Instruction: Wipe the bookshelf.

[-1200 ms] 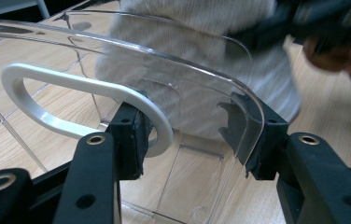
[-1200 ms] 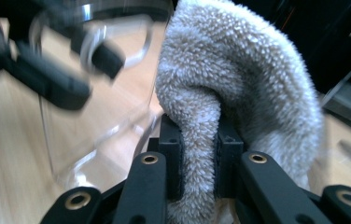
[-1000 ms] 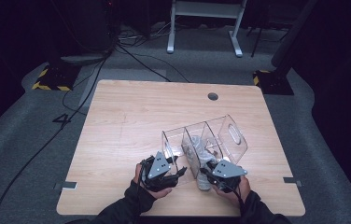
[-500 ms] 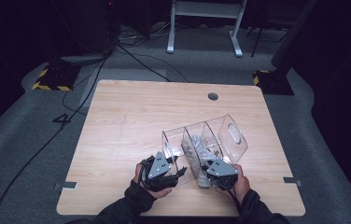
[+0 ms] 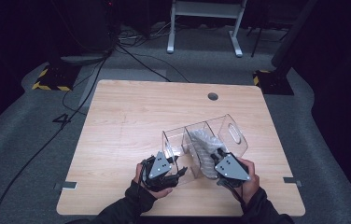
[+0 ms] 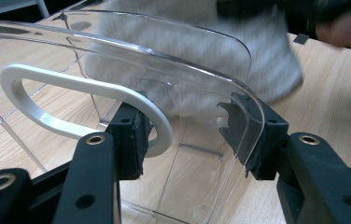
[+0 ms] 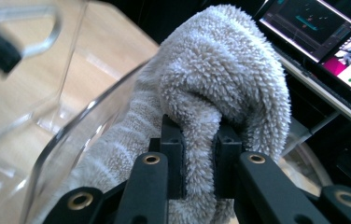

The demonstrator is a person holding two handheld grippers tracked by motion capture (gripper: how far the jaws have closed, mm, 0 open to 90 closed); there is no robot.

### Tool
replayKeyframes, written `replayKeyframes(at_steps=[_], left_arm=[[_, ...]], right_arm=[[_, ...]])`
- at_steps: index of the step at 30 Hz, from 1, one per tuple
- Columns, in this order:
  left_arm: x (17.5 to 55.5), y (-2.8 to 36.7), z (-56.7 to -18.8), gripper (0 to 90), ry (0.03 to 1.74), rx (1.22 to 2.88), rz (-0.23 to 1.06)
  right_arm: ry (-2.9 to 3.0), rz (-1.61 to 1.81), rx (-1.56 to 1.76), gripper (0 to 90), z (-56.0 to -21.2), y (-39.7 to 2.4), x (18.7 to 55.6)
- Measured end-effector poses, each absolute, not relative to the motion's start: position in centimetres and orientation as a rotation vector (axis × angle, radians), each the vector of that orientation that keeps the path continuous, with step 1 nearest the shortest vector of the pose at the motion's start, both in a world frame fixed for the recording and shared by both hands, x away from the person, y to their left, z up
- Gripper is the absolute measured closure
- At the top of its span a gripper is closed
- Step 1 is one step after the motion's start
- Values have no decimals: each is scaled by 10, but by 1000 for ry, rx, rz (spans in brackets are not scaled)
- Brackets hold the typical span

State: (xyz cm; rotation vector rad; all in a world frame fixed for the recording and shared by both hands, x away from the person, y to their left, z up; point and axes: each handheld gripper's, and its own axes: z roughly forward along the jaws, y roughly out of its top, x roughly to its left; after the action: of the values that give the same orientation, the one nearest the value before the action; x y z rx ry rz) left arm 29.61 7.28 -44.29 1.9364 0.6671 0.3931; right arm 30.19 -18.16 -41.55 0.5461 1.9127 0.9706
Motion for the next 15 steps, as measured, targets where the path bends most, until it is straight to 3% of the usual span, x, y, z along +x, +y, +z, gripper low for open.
replayKeyframes(at_steps=[6,15], left_arm=[[297,72,-443,497,664,1933,390],[297,72,-444,497,666,1929,383]], right_arm=[[1908,959,554,792,-411,-180,311],[2095,838,502,790,-461,-168,315]])
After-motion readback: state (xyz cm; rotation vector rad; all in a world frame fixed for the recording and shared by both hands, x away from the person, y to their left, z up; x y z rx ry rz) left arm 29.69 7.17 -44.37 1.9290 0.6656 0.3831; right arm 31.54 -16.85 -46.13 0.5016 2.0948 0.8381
